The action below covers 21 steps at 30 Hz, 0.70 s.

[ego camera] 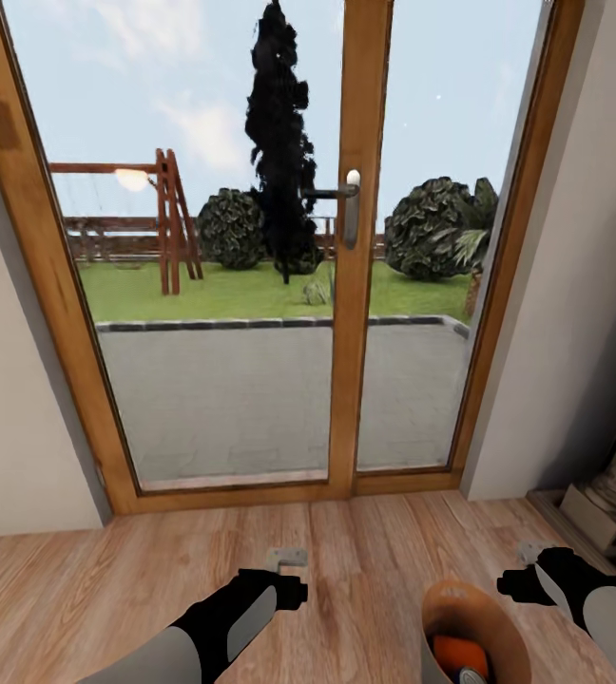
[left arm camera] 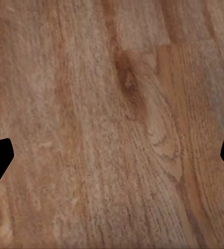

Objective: Put the three can of soda from the living room inside the tash can in the kitchen.

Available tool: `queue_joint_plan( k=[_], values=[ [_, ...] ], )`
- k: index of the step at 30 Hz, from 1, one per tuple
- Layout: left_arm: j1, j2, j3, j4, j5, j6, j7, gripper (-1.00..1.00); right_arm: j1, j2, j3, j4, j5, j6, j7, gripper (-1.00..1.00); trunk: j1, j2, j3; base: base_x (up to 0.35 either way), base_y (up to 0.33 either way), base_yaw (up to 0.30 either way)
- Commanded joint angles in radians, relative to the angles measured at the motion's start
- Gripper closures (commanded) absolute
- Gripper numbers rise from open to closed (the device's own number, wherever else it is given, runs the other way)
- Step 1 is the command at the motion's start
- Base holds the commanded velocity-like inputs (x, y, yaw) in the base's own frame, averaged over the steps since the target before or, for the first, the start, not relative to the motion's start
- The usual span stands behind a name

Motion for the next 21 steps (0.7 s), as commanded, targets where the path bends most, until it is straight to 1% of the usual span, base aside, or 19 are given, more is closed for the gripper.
queue_joint_plan(
  k=[1, 15, 21],
  values=[
    [0.000, 0.000, 0.000, 0.000, 0.000, 0.000, 0.000, -1.00, 0.000, 0.000, 0.000, 0.000, 0.000, 0.000, 0.000, -1.00, -0.004, 0.007, 0.003, 0.000, 0.000, 0.000],
    [0.000, 0.000, 0.000, 0.001, 0.000, 0.000, -0.004, -1.00, 0.000, 0.002, 0.001, -0.001, 0.000, -0.001, 0.000, -1.00, -0.058, 0.105, 0.047, 0.000, 0.000, 0.000],
    [0.000, 0.000, 0.000, 0.002, 0.000, 0.000, -0.007, -1.00, 0.000, 0.003, 0.001, -0.003, 0.000, -0.002, 0.000, -1.00, -0.081, 0.147, 0.071, 0.000, 0.000, 0.000]
  ],
)
